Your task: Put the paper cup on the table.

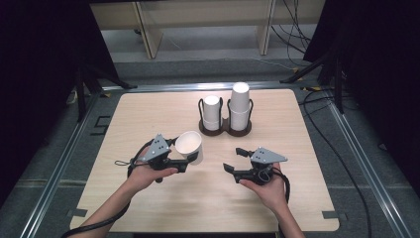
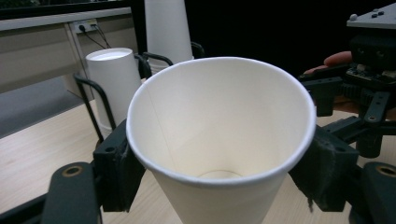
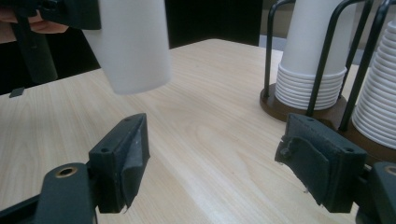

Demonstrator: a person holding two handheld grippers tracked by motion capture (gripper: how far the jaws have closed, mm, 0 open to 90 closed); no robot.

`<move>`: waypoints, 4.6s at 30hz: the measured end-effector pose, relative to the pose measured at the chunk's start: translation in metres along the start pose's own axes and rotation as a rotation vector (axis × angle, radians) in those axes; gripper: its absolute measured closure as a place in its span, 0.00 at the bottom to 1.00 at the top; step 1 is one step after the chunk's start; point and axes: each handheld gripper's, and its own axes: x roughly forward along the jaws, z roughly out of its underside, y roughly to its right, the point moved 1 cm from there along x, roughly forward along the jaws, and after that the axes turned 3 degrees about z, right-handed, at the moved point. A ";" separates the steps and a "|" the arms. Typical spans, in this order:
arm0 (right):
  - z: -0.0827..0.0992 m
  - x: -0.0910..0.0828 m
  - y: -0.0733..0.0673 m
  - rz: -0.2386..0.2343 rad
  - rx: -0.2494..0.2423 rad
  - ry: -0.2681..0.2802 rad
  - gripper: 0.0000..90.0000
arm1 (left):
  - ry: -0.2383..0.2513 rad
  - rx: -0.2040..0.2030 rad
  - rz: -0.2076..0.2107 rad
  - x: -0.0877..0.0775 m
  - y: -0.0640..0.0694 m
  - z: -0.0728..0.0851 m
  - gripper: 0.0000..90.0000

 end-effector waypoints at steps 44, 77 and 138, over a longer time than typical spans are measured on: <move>0.008 -0.008 0.004 0.058 0.064 -0.009 0.27 | 0.008 -0.056 -0.254 -0.082 -0.018 0.049 0.29; 0.007 -0.009 0.007 0.065 0.063 0.019 0.27 | -0.013 -0.113 -0.564 -0.143 -0.030 0.079 0.29; 0.009 -0.009 0.005 0.062 0.089 0.001 0.27 | -0.139 -0.168 -0.725 -0.147 -0.044 0.105 0.09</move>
